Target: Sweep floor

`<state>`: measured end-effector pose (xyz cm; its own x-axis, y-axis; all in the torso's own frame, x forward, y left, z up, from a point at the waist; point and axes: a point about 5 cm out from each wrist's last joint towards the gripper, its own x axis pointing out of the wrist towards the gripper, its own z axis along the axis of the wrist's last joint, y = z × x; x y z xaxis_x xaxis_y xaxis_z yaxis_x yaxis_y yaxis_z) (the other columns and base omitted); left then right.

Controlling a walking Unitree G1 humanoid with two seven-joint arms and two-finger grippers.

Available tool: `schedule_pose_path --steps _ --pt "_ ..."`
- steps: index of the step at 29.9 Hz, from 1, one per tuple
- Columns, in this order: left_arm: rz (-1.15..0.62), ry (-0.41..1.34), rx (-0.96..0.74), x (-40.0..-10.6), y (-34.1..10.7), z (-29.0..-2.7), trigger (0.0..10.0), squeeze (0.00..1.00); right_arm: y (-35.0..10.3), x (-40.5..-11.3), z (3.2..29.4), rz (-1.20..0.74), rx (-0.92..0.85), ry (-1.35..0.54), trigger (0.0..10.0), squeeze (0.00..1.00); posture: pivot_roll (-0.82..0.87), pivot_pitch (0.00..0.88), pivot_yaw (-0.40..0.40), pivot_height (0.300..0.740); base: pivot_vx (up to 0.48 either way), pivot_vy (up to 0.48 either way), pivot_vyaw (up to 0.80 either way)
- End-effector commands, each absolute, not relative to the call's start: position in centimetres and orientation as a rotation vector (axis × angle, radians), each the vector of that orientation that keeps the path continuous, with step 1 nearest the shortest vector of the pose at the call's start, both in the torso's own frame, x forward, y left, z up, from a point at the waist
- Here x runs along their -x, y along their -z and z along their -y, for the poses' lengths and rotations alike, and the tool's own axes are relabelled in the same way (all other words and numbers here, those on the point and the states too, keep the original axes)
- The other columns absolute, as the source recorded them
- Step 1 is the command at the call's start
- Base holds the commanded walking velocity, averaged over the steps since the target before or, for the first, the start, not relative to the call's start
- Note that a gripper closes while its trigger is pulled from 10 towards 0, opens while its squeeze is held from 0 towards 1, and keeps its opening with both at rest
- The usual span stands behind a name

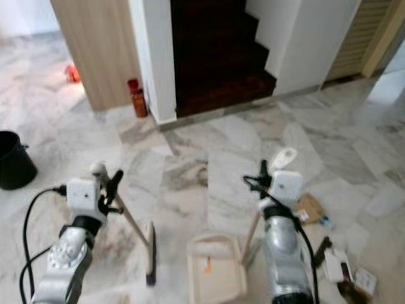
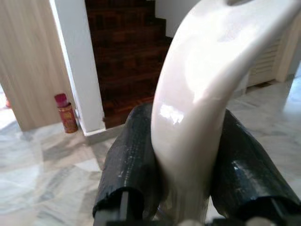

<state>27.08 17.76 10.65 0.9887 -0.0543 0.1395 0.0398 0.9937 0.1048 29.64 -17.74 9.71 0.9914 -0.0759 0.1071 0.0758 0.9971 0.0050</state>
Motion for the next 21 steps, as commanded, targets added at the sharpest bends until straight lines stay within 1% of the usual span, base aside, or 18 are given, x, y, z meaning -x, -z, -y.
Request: schedule_pose_path --steps 1,21 --pt "0.197 0.059 -0.112 -27.18 -11.8 -17.44 10.0 0.0 -10.61 -29.73 18.3 0.148 -0.008 0.095 10.0 0.0 0.07 0.057 -0.002 0.74 0.0 0.334 0.0" --pt "0.192 0.071 -0.112 -27.03 -11.76 -17.26 10.0 0.0 -10.73 -29.83 17.91 0.149 -0.004 0.071 10.0 0.0 0.08 0.047 -0.001 0.74 0.0 0.332 0.0"
